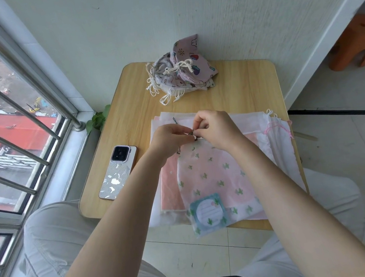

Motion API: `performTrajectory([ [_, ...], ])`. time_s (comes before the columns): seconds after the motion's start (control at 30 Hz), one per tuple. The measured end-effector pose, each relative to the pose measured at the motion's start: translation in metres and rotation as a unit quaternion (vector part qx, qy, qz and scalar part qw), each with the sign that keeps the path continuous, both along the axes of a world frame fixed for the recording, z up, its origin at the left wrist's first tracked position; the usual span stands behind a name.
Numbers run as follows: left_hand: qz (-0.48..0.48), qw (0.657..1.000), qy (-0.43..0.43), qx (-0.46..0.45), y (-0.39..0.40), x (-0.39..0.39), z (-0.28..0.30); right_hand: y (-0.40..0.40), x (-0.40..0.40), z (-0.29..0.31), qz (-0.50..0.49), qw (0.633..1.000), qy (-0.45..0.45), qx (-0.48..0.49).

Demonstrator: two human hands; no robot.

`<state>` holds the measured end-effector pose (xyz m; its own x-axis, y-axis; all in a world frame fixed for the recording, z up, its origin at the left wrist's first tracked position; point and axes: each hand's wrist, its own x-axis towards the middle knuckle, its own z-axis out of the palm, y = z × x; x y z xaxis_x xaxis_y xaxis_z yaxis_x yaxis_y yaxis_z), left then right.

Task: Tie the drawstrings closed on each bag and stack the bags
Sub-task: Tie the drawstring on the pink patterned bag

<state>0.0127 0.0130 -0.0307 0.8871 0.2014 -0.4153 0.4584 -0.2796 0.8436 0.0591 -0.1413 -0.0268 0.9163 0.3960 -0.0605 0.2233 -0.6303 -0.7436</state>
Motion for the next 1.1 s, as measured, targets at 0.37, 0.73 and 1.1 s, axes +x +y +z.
performTrajectory([
  [0.37, -0.048, 0.984, -0.041, 0.165, -0.008, 0.005, -0.004, 0.003, -0.001, 0.007, 0.043, 0.995, -0.043, -0.076],
  [0.73, -0.089, 0.952, -0.089, 0.277, -0.015, 0.007, 0.001, 0.003, 0.003, 0.011, 0.066, 0.993, 0.035, -0.094],
  [1.1, 0.015, 0.945, -0.149, 0.289, -0.023, -0.010, -0.007, -0.009, 0.012, 0.006, -0.007, 0.937, 0.337, 0.090],
])
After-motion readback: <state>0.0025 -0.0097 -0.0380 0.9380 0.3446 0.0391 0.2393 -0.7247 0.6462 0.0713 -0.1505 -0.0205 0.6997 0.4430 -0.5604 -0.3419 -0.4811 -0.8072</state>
